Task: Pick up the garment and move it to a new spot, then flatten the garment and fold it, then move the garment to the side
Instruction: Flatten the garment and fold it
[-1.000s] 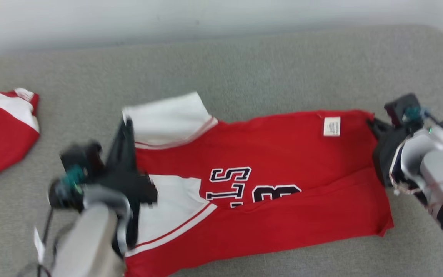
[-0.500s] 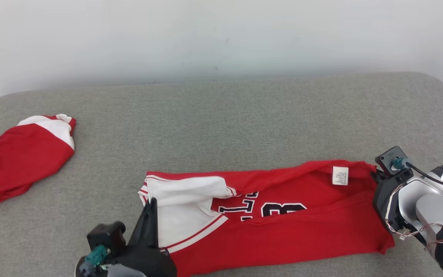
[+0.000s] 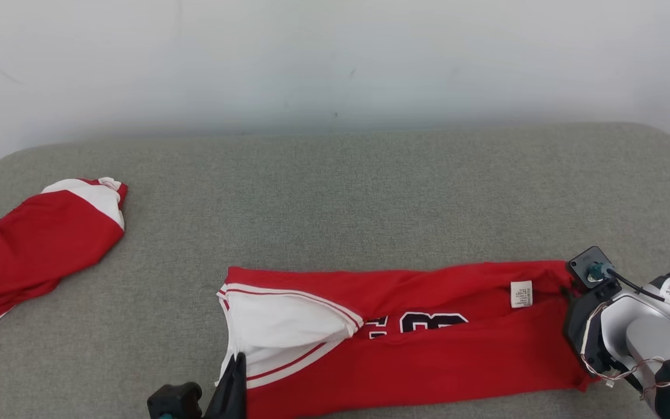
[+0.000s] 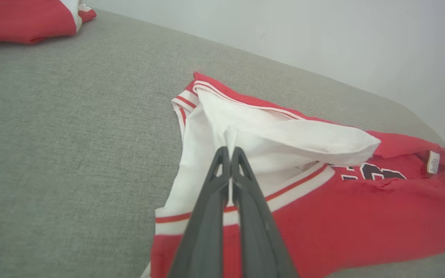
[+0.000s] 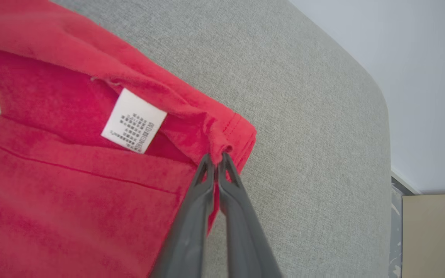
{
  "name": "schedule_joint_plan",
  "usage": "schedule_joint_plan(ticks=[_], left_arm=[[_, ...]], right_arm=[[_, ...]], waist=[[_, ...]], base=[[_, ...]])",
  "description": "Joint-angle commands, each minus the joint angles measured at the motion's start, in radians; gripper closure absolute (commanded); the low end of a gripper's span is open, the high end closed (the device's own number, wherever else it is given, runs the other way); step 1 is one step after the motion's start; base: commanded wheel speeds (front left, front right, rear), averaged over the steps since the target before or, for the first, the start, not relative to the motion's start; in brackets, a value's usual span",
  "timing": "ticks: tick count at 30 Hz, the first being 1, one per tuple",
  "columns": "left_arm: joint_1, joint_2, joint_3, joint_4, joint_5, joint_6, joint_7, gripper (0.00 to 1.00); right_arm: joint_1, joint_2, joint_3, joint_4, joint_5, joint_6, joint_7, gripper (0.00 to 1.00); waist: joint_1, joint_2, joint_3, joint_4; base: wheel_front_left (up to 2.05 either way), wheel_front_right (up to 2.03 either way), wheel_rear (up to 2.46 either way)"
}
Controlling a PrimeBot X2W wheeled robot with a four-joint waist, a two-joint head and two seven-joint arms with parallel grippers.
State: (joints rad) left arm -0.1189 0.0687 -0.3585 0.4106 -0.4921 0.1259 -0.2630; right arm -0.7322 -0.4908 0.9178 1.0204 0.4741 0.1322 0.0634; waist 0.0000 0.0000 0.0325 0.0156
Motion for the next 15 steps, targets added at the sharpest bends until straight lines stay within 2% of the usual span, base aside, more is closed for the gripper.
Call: schedule_joint_plan(ticks=[1, 2, 3, 4, 9, 15], left_arm=[[0.015, 0.002, 0.002, 0.008, 0.009, 0.003, -0.002, 1.0], [0.021, 0.004, 0.005, 0.012, 0.01, -0.002, -0.002, 0.82], [0.027, 0.006, 0.008, 0.015, 0.014, -0.006, -0.002, 0.44], [0.033, 0.007, 0.012, 0.016, 0.021, -0.008, -0.002, 0.01], [0.076, 0.008, 0.063, -0.034, 0.061, -0.022, -0.002, 0.0], [0.138, 0.0, 0.189, -0.177, 0.146, -0.057, -0.001, 0.0]], right_arm=[[0.015, -0.002, -0.009, 0.003, 0.011, -0.003, -0.007, 0.0], [0.023, -0.002, -0.018, 0.003, 0.021, -0.003, -0.015, 0.0], [0.031, -0.003, -0.029, 0.004, 0.031, -0.003, -0.021, 0.0], [0.04, -0.003, -0.043, 0.005, 0.046, -0.003, -0.027, 0.0], [0.097, 0.01, -0.148, -0.011, 0.162, -0.003, -0.048, 0.0], [0.174, 0.04, -0.328, -0.039, 0.351, -0.003, -0.042, 0.0]], waist=[[0.0, 0.0, -0.007, 0.002], [0.0, 0.0, -0.011, 0.004], [0.0, 0.0, -0.018, 0.005], [0.0, 0.0, -0.024, 0.007], [0.0, 0.0, -0.051, 0.015], [0.0, 0.0, -0.064, 0.022]], base=[[0.0, 0.0, 0.0], [0.0, 0.0, 0.0], [0.0, 0.0, 0.0], [0.0, 0.0, 0.0], [0.0, 0.0, 0.0], [0.0, 0.0, 0.0]])
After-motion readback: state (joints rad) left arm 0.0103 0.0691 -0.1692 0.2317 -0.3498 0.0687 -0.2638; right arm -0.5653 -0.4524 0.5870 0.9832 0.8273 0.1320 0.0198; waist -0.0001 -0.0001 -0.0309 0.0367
